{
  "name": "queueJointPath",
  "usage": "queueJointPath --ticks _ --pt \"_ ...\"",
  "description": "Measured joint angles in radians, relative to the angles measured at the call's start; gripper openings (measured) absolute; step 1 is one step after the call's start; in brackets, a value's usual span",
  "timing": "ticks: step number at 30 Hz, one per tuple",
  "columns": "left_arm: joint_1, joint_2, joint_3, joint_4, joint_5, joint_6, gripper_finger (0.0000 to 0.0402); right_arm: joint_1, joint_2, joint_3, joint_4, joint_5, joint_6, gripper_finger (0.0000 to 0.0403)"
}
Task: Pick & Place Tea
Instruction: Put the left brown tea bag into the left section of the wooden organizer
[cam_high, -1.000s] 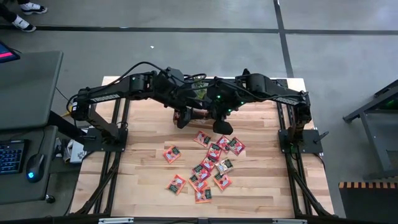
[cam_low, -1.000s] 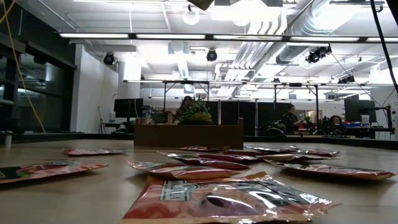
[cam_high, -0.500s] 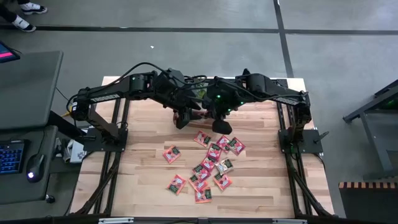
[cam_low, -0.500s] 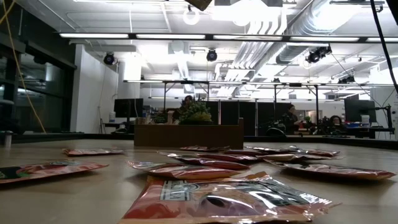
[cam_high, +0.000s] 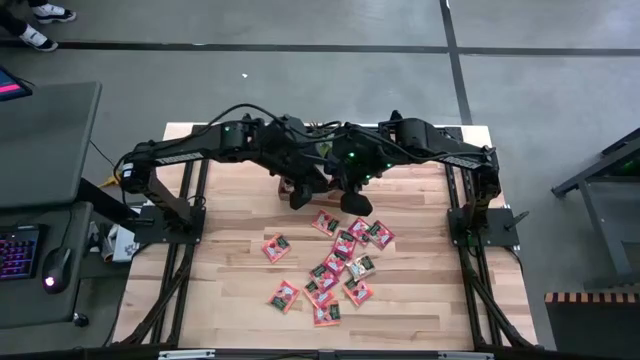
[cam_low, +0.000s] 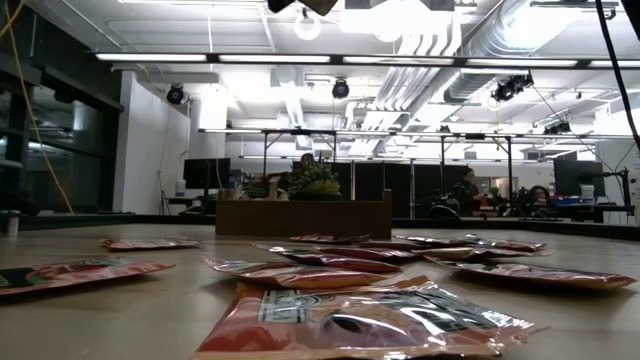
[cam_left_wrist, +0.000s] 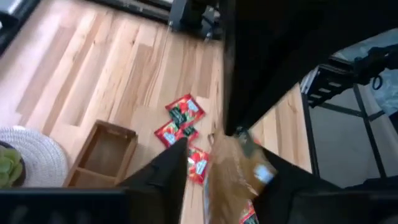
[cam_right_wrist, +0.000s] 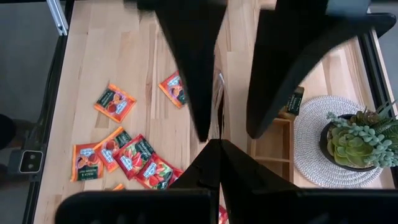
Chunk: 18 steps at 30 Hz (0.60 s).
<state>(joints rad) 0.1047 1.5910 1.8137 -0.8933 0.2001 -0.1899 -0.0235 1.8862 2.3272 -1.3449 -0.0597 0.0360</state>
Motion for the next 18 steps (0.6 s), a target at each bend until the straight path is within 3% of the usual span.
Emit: queueJointPath --ticks 7,18 --pt "-0.001 0.001 0.001 0.0 -0.005 0.021 0.0014 0.0 0.0 0.0 -0.002 0.002 0.0 0.0" --pt "-0.001 0.001 0.001 0.0 -0.016 0.037 0.0002 -0.001 0.0 0.0 -0.006 0.004 0.008 0.0001"
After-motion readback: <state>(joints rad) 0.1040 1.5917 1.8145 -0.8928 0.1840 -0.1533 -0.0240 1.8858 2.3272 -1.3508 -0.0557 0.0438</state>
